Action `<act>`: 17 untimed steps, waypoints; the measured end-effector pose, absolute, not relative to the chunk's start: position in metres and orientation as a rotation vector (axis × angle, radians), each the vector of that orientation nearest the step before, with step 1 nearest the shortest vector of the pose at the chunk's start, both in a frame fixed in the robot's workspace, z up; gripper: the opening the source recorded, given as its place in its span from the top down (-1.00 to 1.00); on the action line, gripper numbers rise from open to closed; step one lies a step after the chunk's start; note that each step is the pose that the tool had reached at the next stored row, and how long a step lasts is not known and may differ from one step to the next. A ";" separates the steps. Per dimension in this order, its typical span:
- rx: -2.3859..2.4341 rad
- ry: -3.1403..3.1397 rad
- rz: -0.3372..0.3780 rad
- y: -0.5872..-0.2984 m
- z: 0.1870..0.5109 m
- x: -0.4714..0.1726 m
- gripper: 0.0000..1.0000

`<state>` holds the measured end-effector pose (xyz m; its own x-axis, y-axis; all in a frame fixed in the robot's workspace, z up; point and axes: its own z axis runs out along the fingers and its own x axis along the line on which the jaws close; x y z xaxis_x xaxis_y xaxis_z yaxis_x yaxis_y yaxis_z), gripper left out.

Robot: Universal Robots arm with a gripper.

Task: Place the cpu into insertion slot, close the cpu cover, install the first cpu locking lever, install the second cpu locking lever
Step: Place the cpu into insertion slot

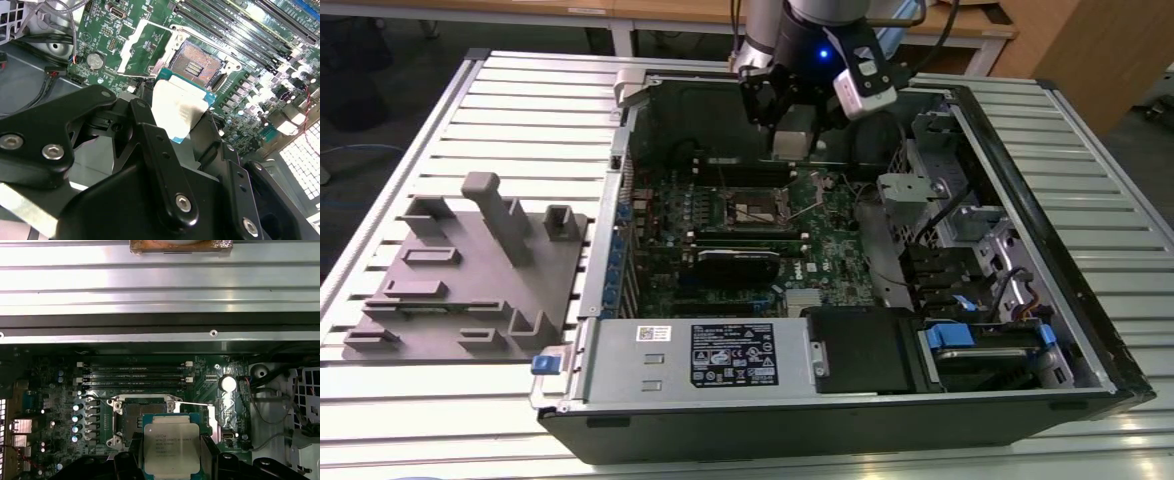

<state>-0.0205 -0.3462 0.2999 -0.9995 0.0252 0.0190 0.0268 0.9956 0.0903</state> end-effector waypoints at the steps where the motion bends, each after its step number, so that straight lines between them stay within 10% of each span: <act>1: -0.041 -3.120 -0.141 -0.346 0.300 -0.021 -0.08; 17: -0.041 -3.120 -0.141 -0.346 0.292 -0.021 -0.08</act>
